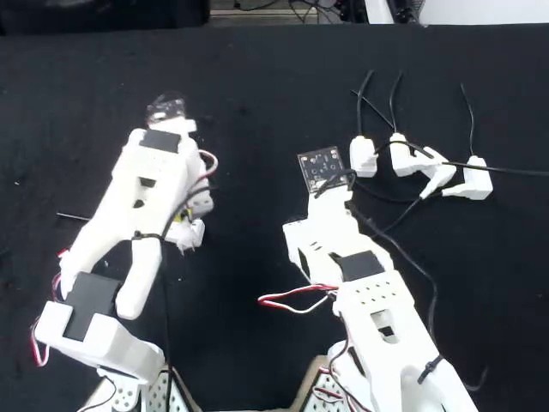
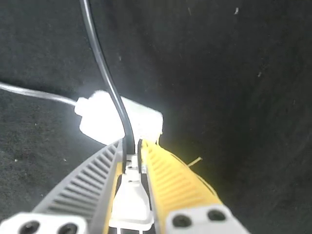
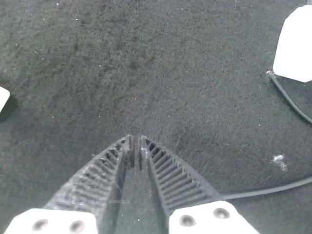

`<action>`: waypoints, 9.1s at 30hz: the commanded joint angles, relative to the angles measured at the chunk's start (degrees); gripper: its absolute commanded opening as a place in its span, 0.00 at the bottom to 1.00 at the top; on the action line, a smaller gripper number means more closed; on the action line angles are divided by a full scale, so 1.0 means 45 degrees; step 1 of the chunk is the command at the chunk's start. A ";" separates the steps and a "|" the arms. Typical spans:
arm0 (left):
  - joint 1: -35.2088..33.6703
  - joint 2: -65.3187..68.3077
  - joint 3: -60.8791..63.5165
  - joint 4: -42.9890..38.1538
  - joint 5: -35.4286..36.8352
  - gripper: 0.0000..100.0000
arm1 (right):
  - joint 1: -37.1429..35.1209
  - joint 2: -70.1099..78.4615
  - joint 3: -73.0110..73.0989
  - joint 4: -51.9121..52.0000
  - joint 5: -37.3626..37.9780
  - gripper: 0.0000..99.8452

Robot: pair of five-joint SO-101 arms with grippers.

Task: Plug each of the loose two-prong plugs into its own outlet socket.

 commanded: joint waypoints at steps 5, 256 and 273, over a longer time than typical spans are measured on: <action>0.1260 -0.0664 0.0518 -0.1133 -0.0020 0.03 | 0.0215 -0.0322 -0.0264 -0.0234 -0.0078 0.02; -0.6496 -0.5294 1.0051 -0.9866 -0.4337 0.21 | -0.4083 0.4659 -0.2842 0.0430 1.1272 0.01; -0.6496 -0.5294 1.0090 -0.9866 -0.4337 0.21 | -0.4943 0.1377 -0.0303 0.1426 0.7346 0.01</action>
